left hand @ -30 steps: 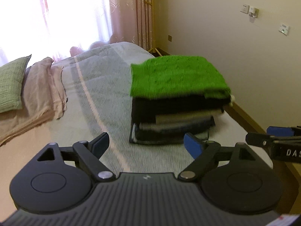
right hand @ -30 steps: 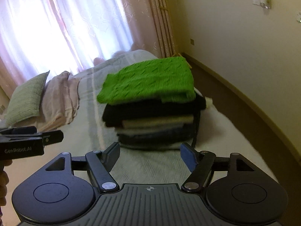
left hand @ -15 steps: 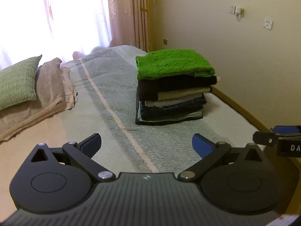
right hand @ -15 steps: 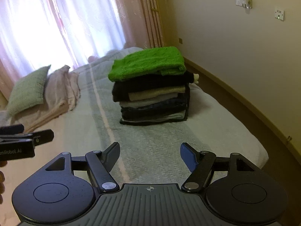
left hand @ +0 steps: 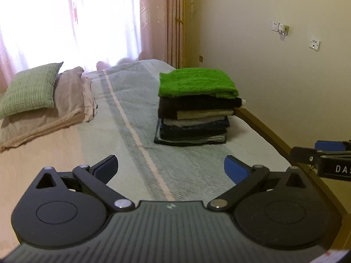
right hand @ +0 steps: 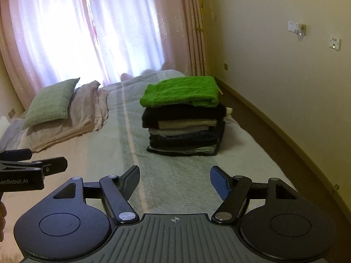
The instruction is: Fold clothes
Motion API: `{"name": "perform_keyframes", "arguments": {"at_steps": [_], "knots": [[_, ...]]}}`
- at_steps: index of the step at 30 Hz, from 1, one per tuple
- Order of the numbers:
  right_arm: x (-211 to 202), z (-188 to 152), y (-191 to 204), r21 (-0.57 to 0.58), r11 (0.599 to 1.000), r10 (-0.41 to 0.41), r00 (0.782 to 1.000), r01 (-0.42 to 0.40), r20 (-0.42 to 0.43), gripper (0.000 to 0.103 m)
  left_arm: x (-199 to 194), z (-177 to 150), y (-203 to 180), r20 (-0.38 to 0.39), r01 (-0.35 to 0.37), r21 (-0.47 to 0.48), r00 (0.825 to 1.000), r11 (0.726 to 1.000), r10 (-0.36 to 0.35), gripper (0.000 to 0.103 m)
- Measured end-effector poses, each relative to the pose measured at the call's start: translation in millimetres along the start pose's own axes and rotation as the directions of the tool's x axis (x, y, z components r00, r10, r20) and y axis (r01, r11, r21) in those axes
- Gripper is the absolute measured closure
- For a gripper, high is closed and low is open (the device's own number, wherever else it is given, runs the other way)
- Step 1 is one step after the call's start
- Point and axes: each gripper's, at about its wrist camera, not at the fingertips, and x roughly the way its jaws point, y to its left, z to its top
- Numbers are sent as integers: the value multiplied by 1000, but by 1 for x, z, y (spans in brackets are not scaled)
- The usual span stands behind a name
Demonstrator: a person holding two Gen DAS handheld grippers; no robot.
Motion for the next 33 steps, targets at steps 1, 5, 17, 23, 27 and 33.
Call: {"name": "perform_keyframes", "arguments": {"at_steps": [1, 5, 17, 23, 27, 33], "knots": [[-4, -3, -5, -2, 1000, 4, 1000, -4, -1, 35, -3, -4, -6, -2, 1, -6, 1000, 1000, -1, 1], [-15, -16, -18, 6, 1000, 25, 1000, -25, -17, 35, -13, -18, -27, -19, -7, -9, 1000, 1000, 6, 1], [-38, -33, -19, -36, 995, 92, 995, -92, -25, 35, -40, -41, -46, -26, -47, -35, 999, 998, 46, 1], [-42, -37, -18, -43, 994, 102, 994, -104, -33, 35, -48, -48, -47, -32, -51, -38, 998, 998, 49, 1], [-43, -40, -18, -49, 992, 111, 993, -113, -41, 35, -50, -52, -48, -43, -46, -42, 998, 998, 44, 1], [-44, -43, -19, -57, 991, 117, 992, -119, -44, 35, -53, -53, -52, -43, -46, -38, 998, 998, 45, 1]]}}
